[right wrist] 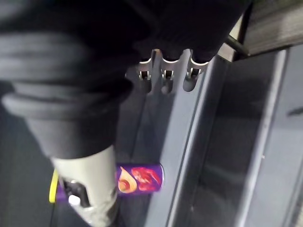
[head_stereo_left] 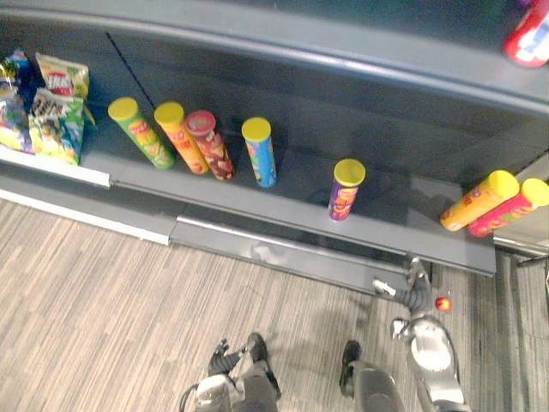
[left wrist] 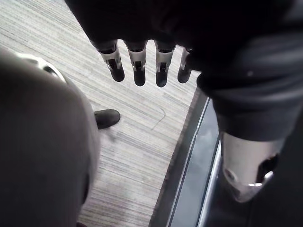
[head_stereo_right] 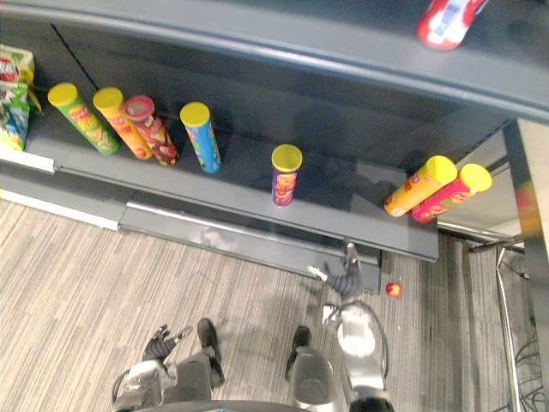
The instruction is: Put the gum and the chips on the shelf.
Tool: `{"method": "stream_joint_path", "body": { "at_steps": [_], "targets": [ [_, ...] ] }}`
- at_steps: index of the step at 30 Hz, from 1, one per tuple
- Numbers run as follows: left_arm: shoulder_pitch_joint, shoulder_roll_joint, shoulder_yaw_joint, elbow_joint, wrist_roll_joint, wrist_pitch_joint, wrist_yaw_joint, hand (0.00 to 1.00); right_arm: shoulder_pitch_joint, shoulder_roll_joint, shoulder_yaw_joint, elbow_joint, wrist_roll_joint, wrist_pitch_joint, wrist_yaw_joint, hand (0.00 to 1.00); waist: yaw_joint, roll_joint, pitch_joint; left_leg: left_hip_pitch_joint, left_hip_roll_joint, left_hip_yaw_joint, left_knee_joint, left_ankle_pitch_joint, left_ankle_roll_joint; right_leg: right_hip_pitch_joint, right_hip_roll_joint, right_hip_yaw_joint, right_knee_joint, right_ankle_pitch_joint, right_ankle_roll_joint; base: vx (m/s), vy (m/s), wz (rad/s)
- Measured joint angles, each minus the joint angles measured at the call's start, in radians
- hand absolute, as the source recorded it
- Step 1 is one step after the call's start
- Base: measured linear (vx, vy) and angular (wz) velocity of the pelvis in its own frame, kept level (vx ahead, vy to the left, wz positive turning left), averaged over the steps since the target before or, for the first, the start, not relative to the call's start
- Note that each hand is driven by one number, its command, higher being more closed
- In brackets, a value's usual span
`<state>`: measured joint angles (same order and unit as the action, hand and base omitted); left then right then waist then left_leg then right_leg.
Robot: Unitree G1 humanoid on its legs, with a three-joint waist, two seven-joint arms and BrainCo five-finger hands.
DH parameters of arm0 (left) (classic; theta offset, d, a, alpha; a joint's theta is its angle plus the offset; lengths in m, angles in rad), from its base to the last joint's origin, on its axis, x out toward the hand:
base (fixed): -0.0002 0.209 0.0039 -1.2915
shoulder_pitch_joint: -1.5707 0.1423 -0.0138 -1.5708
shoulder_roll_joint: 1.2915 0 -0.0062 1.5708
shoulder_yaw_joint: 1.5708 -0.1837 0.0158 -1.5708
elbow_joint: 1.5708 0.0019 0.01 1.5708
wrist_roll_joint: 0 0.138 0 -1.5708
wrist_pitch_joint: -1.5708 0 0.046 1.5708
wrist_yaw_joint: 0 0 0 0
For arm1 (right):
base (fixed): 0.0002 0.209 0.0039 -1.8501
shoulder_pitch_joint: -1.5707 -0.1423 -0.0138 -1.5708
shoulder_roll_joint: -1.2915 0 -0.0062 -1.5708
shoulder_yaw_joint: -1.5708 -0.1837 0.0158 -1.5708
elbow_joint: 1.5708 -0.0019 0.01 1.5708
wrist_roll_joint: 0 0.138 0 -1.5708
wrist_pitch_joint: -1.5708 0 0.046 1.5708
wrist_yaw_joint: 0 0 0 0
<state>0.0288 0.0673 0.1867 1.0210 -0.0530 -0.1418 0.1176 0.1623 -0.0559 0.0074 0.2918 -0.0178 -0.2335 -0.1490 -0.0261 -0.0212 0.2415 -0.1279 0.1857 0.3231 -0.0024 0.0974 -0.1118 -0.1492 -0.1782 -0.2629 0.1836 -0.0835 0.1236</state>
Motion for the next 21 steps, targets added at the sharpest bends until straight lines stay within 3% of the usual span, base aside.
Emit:
{"method": "stream_joint_path", "body": {
  "at_steps": [7,13,16,21],
  "targets": [
    [0.055,-0.004,0.068,0.017,0.039,-0.001,-0.008,0.0,0.098,0.029,-0.023,0.322,0.004,0.006,0.113,0.0,0.0,-0.005,-0.087,0.123,-0.02,0.05,-0.08,0.0,0.0,0.094,0.004,0.029,-0.075,0.019,0.01,0.07,0.037,-0.16],
    [0.058,-0.028,0.151,0.056,0.028,-0.001,-0.009,0.0,0.054,0.033,-0.265,0.627,0.049,0.016,0.088,0.0,0.001,-0.001,-0.122,0.177,-0.026,0.046,-0.099,-0.002,-0.003,0.155,0.004,0.025,-0.099,0.02,0.012,0.02,0.012,0.03],
    [0.063,-0.035,0.197,0.097,0.021,0.002,-0.014,0.0,0.049,0.034,-0.403,0.803,0.079,0.069,0.057,0.0,0.001,0.014,-0.153,0.189,-0.027,0.046,-0.1,-0.011,-0.004,0.174,0.005,0.023,-0.112,0.019,0.012,0.01,0.002,0.01],
    [0.056,-0.046,0.223,0.122,0.015,0.021,-0.02,0.0,0.066,0.039,-0.48,0.864,0.152,0.123,0.025,0.0,-0.001,0.023,-0.159,0.208,-0.028,0.048,-0.1,-0.015,-0.006,0.195,0.004,0.02,-0.119,0.018,0.009,0.01,0.002,-0.01]
  ]
}}
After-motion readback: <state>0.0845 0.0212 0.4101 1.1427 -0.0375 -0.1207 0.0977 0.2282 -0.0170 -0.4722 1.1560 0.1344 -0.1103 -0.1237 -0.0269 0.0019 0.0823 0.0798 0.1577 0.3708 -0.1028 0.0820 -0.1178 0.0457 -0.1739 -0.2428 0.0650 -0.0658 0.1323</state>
